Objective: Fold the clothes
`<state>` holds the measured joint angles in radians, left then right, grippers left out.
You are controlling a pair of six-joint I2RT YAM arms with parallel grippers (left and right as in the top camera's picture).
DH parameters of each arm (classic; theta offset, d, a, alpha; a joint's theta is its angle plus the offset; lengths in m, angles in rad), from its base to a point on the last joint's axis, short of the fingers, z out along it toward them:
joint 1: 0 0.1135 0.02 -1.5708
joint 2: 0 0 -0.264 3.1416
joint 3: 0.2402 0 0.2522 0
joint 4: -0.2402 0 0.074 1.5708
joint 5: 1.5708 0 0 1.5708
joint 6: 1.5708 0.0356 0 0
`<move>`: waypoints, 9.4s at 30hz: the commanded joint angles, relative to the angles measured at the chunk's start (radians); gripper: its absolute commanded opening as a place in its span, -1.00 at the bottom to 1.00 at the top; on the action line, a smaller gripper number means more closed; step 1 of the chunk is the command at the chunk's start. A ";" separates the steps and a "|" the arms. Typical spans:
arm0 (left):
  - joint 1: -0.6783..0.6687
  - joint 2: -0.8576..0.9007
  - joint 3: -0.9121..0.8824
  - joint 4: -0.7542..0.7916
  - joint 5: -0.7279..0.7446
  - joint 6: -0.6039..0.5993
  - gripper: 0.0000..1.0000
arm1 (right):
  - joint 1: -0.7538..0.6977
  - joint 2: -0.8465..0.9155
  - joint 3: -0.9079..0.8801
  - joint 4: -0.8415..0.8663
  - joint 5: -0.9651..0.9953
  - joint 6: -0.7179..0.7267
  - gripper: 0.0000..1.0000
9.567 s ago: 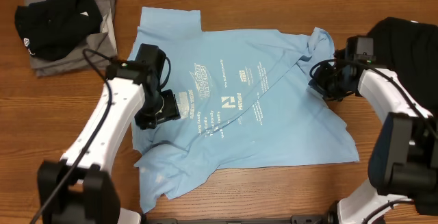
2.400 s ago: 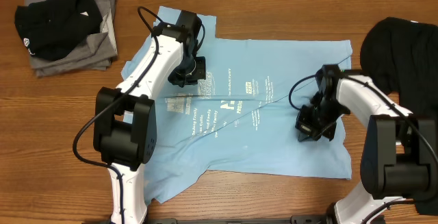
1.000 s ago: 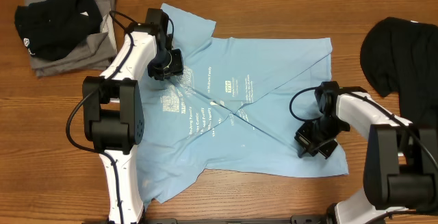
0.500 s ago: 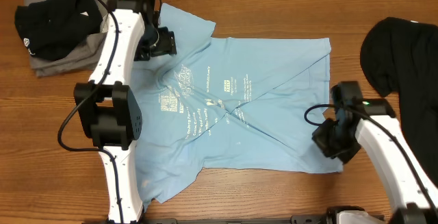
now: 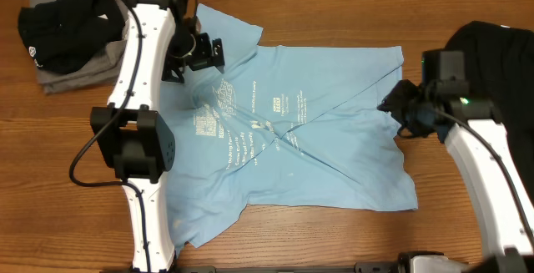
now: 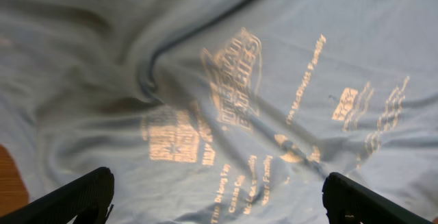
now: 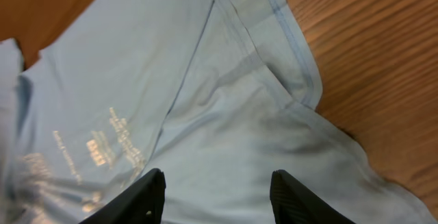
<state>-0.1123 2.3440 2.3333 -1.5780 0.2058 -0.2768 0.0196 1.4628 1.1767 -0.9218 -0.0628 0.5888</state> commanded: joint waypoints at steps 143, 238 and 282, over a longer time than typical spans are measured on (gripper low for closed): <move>-0.578 -0.098 -0.594 0.199 0.114 -0.113 -0.92 | -0.218 0.401 0.249 0.080 -0.185 -0.213 -0.29; -0.587 -0.098 -0.621 0.224 0.067 -0.105 -0.90 | -0.114 0.642 0.313 0.220 0.429 -0.300 -0.81; -0.211 -0.141 -0.591 0.424 -0.103 -0.025 0.42 | -0.126 0.690 0.361 0.140 0.308 -0.328 -0.53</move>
<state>-0.3271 2.2345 1.7267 -1.1542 0.1112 -0.3290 -0.0921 2.1277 1.5238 -0.7799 0.2237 0.2783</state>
